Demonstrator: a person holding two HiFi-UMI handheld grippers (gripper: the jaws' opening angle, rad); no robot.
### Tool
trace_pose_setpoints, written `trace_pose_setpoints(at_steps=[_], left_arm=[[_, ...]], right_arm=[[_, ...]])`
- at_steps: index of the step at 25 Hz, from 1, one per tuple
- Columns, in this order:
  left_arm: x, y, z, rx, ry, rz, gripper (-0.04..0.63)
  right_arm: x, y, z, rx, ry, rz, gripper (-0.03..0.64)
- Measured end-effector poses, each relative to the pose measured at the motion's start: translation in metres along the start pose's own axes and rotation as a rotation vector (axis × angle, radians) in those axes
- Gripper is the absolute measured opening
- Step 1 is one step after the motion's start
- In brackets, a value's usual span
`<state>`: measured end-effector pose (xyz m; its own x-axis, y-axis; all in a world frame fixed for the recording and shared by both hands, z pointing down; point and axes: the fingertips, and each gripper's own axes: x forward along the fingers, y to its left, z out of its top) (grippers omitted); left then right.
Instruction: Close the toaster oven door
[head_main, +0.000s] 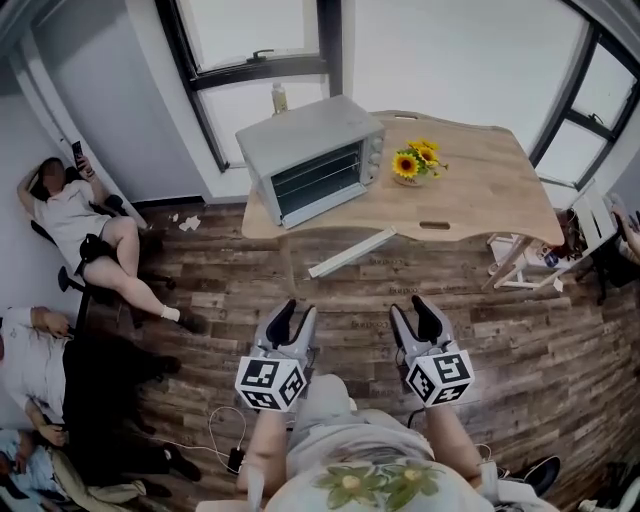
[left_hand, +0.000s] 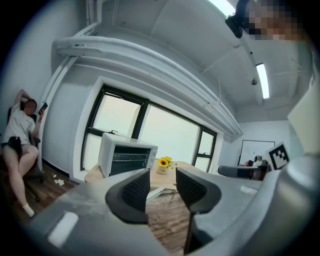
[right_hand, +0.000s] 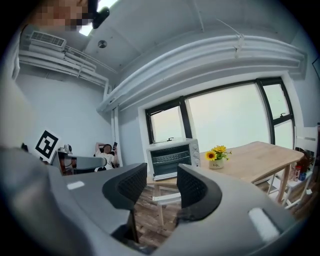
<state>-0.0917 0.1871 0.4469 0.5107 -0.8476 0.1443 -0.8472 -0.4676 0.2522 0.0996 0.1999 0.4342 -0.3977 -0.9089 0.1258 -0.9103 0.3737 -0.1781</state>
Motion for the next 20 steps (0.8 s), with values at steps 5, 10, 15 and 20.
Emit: trace_pose_setpoints(at_steps=[5,10,15,20], left_arm=[[0.014,0.016,-0.020,-0.097,0.055,0.028,0.156],[0.039,0.036,-0.034,-0.159,0.091,0.039,0.156],[0.071,0.058,-0.052,-0.213,0.143,0.043,0.172],[0.104,0.078,-0.070,-0.262,0.209,0.046,0.186]], right_arm=[[0.014,-0.020,-0.007,0.035,0.030,-0.003,0.176],[0.040,-0.039,-0.016,0.059,0.066,-0.005,0.177],[0.072,-0.063,-0.029,0.087,0.114,-0.013,0.184],[0.106,-0.091,-0.040,0.125,0.172,-0.020,0.190]])
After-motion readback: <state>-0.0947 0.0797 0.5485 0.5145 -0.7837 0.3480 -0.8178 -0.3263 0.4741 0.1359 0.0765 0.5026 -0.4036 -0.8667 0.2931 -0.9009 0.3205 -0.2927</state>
